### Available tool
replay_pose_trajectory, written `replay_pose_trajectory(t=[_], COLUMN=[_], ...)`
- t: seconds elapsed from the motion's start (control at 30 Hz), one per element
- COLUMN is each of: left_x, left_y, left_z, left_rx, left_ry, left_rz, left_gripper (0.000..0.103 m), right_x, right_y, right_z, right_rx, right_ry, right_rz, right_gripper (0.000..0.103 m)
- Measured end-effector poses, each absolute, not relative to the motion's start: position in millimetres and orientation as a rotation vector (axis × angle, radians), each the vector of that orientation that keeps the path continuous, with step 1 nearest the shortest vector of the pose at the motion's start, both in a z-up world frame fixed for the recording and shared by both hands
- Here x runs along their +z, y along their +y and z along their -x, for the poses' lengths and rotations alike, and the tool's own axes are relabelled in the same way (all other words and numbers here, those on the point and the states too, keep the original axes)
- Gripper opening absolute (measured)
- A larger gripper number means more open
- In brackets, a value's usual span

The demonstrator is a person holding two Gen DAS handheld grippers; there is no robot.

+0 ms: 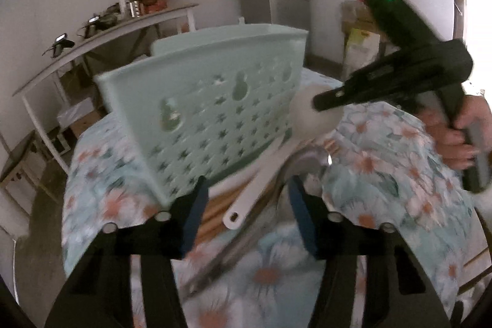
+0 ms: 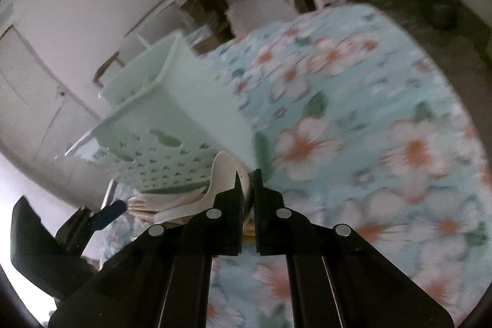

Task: Organize utensils
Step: 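Grasp a white plastic spoon with the left gripper while the right grasps a white spatula, then lift the white spoon with the left gripper toward the caddy while the right holds its spatula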

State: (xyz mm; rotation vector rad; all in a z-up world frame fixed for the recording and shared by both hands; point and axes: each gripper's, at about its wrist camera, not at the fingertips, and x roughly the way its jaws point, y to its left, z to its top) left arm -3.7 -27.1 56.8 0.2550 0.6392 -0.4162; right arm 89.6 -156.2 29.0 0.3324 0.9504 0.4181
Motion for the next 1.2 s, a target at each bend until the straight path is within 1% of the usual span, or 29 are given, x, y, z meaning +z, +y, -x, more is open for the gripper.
replay_pose_trajectory(t=[0.03,0.17,0.2,0.27,0.33,0.47,0.5,0.53,0.77,1.2], left_x=[54,49,49,47,45,46,46,48,56,109], left_y=[-33,-44,-45,-44,-50,-60,-62,-65,-57,-8], left_z=[-2,-12,-14,-15,-17,-18,-15,-14,-1,24], left_rx=[-0.426,-0.431,-0.436,-0.451,-0.454,-0.444,-0.438,-0.437,-0.443,-0.366], left_ry=[0.648,0.664,0.668,0.685,0.682,0.684,0.676,0.672,0.660,0.604], left_rz=[-0.277,-0.338,-0.338,-0.345,-0.373,-0.395,-0.407,-0.411,-0.365,-0.156], left_gripper=[0.043,0.037,0.033,0.031,0.026,0.021,0.015,0.012,0.008,0.002], right_x=[31,39,41,43,45,53,55,57,67,68], right_y=[-161,-182,-191,-203,-212,-229,-233,-237,-261,-257], right_z=[-86,-77,-76,-73,-71,-64,-61,-59,-45,-27], right_rx=[0.398,0.347,0.342,0.324,0.322,0.306,0.300,0.294,0.266,0.321], right_ry=[0.943,0.896,0.891,0.875,0.862,0.825,0.815,0.808,0.788,0.781], right_rz=[-0.317,-0.303,-0.310,-0.315,-0.334,-0.368,-0.374,-0.378,-0.405,-0.415], right_gripper=[0.004,0.004,0.004,0.004,0.004,0.004,0.004,0.004,0.004,0.004])
